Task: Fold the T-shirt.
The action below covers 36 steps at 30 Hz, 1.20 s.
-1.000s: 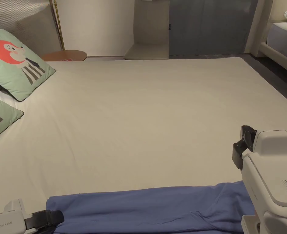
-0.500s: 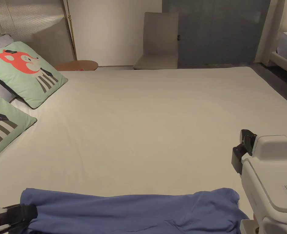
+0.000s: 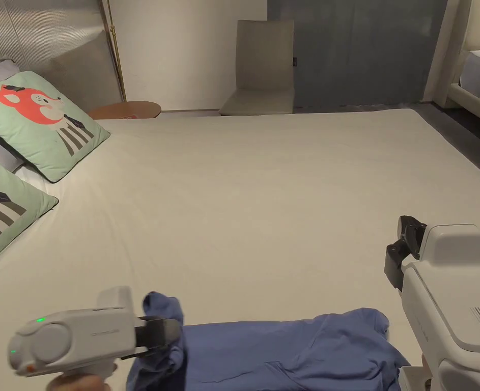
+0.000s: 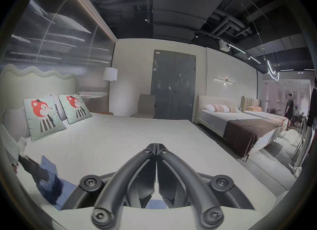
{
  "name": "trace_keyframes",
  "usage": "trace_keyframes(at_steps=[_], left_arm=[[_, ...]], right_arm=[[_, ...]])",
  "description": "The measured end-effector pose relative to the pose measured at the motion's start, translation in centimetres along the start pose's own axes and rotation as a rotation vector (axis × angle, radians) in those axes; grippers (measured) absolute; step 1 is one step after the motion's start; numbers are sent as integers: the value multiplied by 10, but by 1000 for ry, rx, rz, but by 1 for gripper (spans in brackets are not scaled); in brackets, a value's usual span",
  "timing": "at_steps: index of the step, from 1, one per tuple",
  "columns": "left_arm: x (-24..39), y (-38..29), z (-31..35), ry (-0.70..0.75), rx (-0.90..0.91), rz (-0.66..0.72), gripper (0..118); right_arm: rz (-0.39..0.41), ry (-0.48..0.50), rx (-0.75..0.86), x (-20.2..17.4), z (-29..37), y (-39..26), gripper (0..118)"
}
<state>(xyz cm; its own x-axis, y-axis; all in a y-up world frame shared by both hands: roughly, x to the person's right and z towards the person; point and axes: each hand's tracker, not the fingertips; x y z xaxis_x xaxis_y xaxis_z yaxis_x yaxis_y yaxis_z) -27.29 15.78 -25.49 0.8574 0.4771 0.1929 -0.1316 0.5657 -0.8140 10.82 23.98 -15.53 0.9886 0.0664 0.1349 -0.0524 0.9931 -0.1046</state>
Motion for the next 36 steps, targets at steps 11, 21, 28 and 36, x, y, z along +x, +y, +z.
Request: trace_keyframes(at_steps=[11,21,28,36], left_arm=[[61,-26,-88,3,-159,-59,14],[78,-30,-34,5,121,-100,109],[55,-41,-8,274,413,-198,29],[46,-67,-56,375,248,-293,0]], right_arm=[[2,-18,-16,21,6,4,0],[2,-33,-21,33,6,5,0],[1,-18,-19,29,9,5,0],[6,-12,-21,31,9,4,0]])
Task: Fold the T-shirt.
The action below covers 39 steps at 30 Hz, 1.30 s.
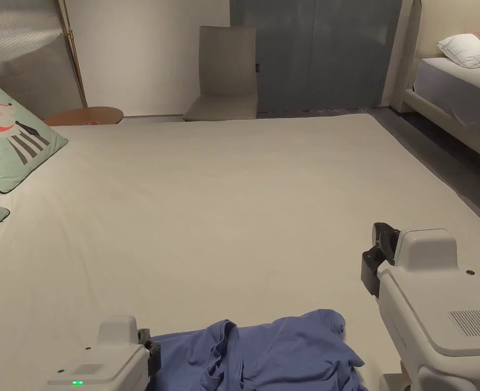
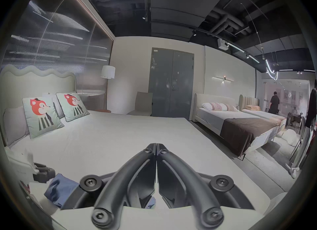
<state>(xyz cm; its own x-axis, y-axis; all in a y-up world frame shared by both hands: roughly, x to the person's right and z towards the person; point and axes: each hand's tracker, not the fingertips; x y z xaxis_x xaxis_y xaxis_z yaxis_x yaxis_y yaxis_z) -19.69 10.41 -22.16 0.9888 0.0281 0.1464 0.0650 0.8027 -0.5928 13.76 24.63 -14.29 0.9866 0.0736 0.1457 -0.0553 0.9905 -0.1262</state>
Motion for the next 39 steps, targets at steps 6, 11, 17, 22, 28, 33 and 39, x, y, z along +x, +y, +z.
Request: trace_keyframes(at_steps=[6,11,17,22,28,33,39], left_arm=[[52,-24,-18,-84,-90,-48,0],[96,-32,-23,-85,-118,-124,0],[114,-26,-29,-210,-135,-77,0],[123,-22,-18,-261,-128,-90,0],[49,15,-3,-432,-161,262,0],[-30,29,2,-529,-176,398,44],[-81,26,4,-495,-220,436,110]], right_arm=[[5,-11,-18,9,-1,-6,0],[-11,-32,-41,19,-5,-17,0],[-19,-45,-52,21,2,-16,0],[-24,-48,-55,21,3,-17,0],[-15,-39,-43,20,3,-12,0],[-18,-28,-40,16,3,-11,0],[-19,-20,-45,12,-1,-14,0]])
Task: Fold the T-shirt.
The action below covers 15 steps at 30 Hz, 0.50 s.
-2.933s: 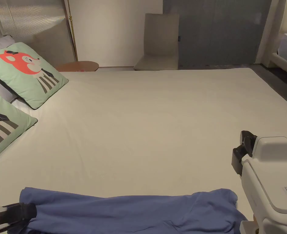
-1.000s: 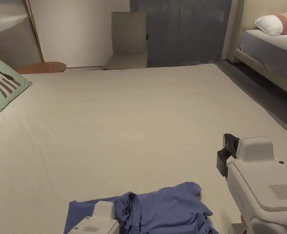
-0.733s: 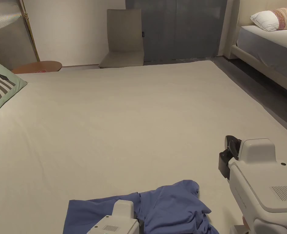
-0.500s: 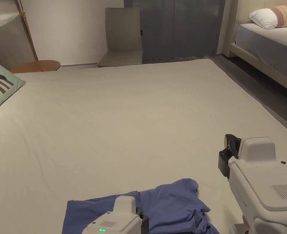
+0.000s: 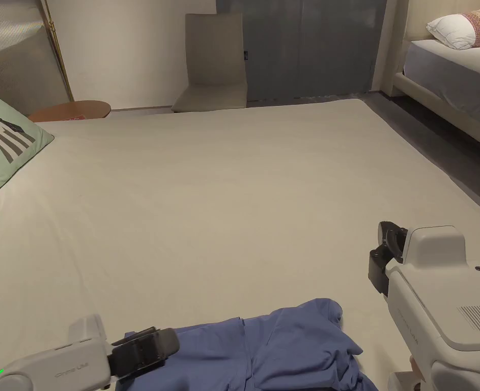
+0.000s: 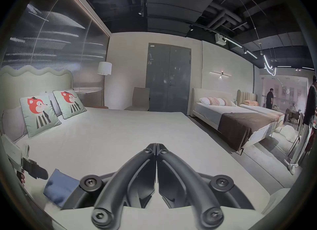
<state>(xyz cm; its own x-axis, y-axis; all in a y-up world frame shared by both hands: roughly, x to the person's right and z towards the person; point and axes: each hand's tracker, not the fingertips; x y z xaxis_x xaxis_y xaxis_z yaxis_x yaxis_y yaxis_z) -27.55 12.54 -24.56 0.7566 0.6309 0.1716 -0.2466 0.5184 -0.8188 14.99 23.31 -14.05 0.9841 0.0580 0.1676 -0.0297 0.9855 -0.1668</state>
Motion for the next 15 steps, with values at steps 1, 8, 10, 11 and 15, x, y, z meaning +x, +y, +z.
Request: trace_keyframes(at_steps=[1,8,10,11,15], left_arm=[[-10,2,1,1,-10,27,110],[-65,-4,-2,-26,-58,162,110],[-76,-6,-7,-52,-68,190,104],[-79,-7,-10,-67,-85,206,92],[-50,-16,-11,-22,-63,200,53]], right_arm=[[1,1,-1,1,1,0,0],[16,0,-19,-3,-3,-2,0],[19,-2,-24,-4,-4,-3,0],[19,0,-28,-4,-4,-3,0],[24,-4,-36,-3,-7,-6,0]])
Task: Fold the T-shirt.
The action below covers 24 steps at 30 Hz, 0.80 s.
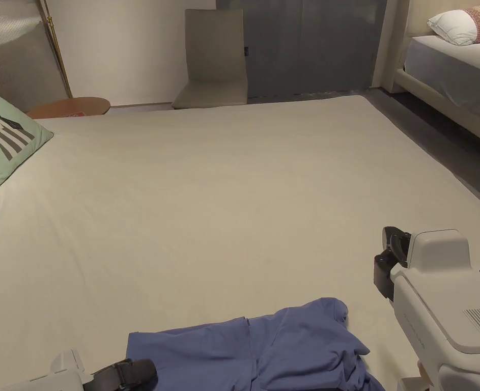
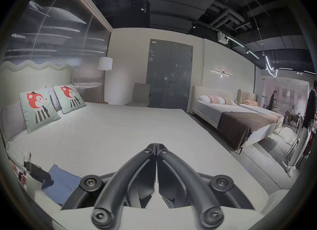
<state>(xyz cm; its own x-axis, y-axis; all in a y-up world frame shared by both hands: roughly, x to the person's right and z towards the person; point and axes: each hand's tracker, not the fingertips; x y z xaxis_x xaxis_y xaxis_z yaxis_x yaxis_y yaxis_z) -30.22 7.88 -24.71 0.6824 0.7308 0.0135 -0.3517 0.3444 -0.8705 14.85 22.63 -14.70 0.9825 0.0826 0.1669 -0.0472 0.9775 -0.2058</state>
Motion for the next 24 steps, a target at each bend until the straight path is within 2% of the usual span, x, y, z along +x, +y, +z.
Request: trace_keyframes(at_steps=[1,3,6,9,12,13,21,24], left_arm=[[-2,0,-4,42,-4,-27,43],[-4,-4,-7,23,-1,-12,25],[-16,3,-3,-1,10,29,10],[2,4,9,34,35,-73,8],[7,10,27,28,48,-92,8],[-8,20,33,37,60,-95,8],[-5,40,90,242,125,-190,8],[20,38,91,278,134,-224,8]], right_arm=[[-1,1,-2,0,-1,0,0],[-3,-1,-4,1,-3,-3,0],[-5,-2,-3,3,-3,-3,0],[-4,-1,-4,3,-4,-2,0],[0,3,-3,1,-3,2,0],[-2,7,0,0,-3,3,0],[-1,38,9,-8,0,5,0],[-8,45,8,-10,0,4,0]])
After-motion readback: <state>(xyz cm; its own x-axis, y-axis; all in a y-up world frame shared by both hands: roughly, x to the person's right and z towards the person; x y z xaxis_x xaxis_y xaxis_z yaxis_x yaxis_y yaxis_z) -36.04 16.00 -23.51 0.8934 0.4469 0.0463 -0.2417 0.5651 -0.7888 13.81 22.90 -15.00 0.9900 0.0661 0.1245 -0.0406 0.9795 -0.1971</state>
